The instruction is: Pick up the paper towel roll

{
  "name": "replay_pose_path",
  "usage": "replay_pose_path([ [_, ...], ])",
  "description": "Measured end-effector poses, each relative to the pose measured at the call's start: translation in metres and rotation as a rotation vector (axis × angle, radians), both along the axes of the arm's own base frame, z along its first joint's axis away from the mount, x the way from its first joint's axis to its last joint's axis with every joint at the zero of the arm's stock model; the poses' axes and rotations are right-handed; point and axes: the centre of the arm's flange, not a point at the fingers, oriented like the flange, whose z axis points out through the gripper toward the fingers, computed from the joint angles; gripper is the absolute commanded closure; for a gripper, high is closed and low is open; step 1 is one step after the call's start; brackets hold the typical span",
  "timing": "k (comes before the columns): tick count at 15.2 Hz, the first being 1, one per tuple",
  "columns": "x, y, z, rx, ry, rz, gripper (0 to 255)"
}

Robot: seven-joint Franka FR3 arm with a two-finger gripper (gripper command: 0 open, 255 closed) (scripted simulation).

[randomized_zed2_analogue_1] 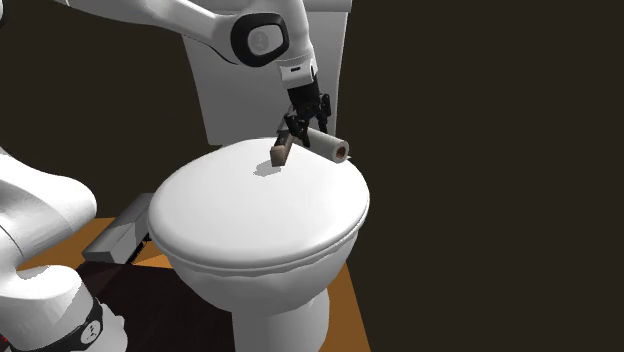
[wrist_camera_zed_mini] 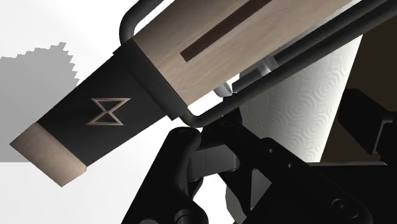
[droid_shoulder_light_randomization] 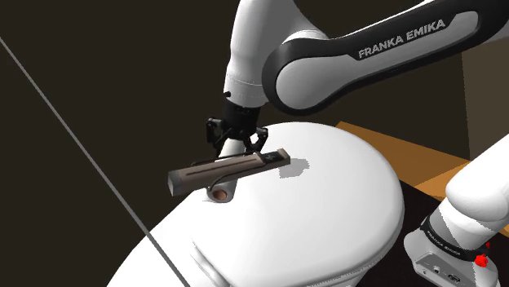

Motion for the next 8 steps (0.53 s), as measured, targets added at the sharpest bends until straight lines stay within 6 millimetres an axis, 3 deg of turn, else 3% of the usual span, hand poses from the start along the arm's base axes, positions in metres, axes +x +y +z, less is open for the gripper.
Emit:
replay_pose_path([
  [8,-0.001,-0.001,0.035,-0.003,0.004,-0.001,255],
])
